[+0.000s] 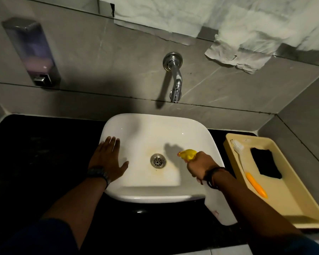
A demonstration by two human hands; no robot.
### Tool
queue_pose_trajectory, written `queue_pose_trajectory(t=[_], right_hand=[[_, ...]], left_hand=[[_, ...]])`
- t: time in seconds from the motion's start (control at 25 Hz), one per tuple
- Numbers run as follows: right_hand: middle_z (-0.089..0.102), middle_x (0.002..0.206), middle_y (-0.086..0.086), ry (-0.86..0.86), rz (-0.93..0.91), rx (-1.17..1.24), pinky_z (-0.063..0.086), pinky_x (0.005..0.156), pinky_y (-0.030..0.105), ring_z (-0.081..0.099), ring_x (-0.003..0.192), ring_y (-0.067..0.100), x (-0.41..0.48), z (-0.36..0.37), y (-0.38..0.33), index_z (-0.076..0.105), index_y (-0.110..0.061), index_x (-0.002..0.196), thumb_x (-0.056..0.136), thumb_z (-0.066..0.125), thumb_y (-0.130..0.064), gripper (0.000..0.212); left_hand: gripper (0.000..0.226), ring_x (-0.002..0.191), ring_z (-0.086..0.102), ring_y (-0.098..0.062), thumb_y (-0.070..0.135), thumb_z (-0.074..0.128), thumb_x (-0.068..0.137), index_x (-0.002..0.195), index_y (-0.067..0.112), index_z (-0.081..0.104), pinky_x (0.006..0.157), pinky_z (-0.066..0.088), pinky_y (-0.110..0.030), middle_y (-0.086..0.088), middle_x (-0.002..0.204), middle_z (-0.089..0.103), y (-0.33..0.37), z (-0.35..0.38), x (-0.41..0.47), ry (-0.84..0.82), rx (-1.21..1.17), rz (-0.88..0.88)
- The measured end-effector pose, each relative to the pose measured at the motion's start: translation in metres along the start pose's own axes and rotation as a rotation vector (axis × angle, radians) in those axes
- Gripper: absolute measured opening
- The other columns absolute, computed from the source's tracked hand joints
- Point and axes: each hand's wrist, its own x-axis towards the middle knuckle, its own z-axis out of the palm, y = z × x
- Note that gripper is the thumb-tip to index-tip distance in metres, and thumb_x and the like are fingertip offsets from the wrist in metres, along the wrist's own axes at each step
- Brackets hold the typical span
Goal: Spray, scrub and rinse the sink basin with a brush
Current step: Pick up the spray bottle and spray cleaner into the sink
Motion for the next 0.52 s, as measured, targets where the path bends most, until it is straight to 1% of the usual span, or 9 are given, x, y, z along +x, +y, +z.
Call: queue_pose_trajectory(t=[0.04, 0.12, 0.2, 0.24, 0.32, 0.4, 0.44, 0.52], right_hand=[[0.069, 0.082, 0.020, -0.034, -0.009, 0.017, 0.046, 0.039, 0.028, 0.056, 0.037, 0.026, -0.001, 0.006, -0.002, 0.067, -0.014, 0.108, 0.071, 0.043, -0.017, 0.044], [0.069, 0.085, 0.022, -0.066, -0.041, 0.052, 0.046, 0.040, 0.029, 0.054, 0.038, 0.026, -0.002, 0.019, -0.011, 0.068, -0.013, 0.107, 0.075, 0.045, -0.017, 0.039], [0.068, 0.077, 0.018, -0.080, -0.079, 0.035, 0.053, 0.044, 0.032, 0.056, 0.040, 0.026, -0.002, 0.033, -0.022, 0.069, -0.009, 0.096, 0.075, 0.046, -0.017, 0.033], [0.067, 0.073, 0.016, -0.073, -0.089, 0.024, 0.056, 0.051, 0.034, 0.058, 0.043, 0.027, -0.002, 0.038, -0.027, 0.068, -0.007, 0.090, 0.073, 0.046, -0.018, 0.030], [0.068, 0.076, 0.016, -0.008, -0.092, 0.049, 0.058, 0.062, 0.038, 0.065, 0.059, 0.034, 0.003, 0.041, -0.032, 0.065, -0.007, 0.084, 0.069, 0.047, -0.022, 0.028], [0.069, 0.086, 0.018, 0.069, -0.074, 0.078, 0.059, 0.068, 0.041, 0.067, 0.073, 0.039, 0.010, 0.037, -0.032, 0.064, -0.008, 0.086, 0.066, 0.048, -0.028, 0.032], [0.069, 0.089, 0.017, 0.096, -0.060, 0.057, 0.059, 0.070, 0.041, 0.067, 0.075, 0.039, 0.013, 0.033, -0.029, 0.063, -0.009, 0.088, 0.067, 0.049, -0.029, 0.032], [0.067, 0.087, 0.014, 0.134, -0.027, -0.007, 0.059, 0.071, 0.040, 0.067, 0.074, 0.038, 0.017, 0.025, -0.019, 0.062, -0.010, 0.088, 0.069, 0.049, -0.029, 0.029]], left_hand=[[0.086, 0.145, 0.005, -0.025, 0.055, 0.041, 0.082, 0.145, 0.007, 0.008, 0.119, 0.005, -0.040, -0.012, 0.157, 0.013, 0.000, -0.001, 0.000, 0.003, -0.004, 0.007], [0.086, 0.145, 0.006, -0.025, 0.055, 0.041, 0.082, 0.145, 0.007, 0.008, 0.119, 0.006, -0.040, -0.012, 0.157, 0.015, 0.000, -0.001, 0.000, 0.004, -0.001, 0.019], [0.086, 0.145, 0.006, -0.025, 0.056, 0.040, 0.082, 0.145, 0.008, 0.007, 0.119, 0.006, -0.039, -0.011, 0.157, 0.014, 0.001, -0.002, -0.001, -0.011, 0.011, 0.030], [0.086, 0.145, 0.006, -0.024, 0.056, 0.039, 0.083, 0.145, 0.008, 0.006, 0.119, 0.006, -0.039, -0.010, 0.157, 0.013, 0.001, -0.002, -0.001, -0.021, 0.017, 0.037], [0.085, 0.145, 0.005, -0.024, 0.057, 0.038, 0.083, 0.145, 0.009, 0.005, 0.120, 0.007, -0.039, -0.009, 0.158, 0.012, 0.002, -0.002, 0.000, -0.034, 0.019, 0.048], [0.085, 0.145, 0.005, -0.024, 0.057, 0.038, 0.083, 0.145, 0.010, 0.005, 0.120, 0.007, -0.039, -0.009, 0.158, 0.012, 0.001, -0.002, 0.001, -0.043, 0.017, 0.049], [0.085, 0.145, 0.005, -0.024, 0.057, 0.038, 0.083, 0.145, 0.010, 0.005, 0.120, 0.008, -0.039, -0.009, 0.158, 0.012, 0.001, -0.002, 0.000, -0.044, 0.017, 0.046], [0.085, 0.145, 0.006, -0.024, 0.057, 0.039, 0.083, 0.146, 0.009, 0.006, 0.120, 0.008, -0.039, -0.009, 0.158, 0.013, 0.001, -0.002, 0.000, -0.040, 0.013, 0.040]])
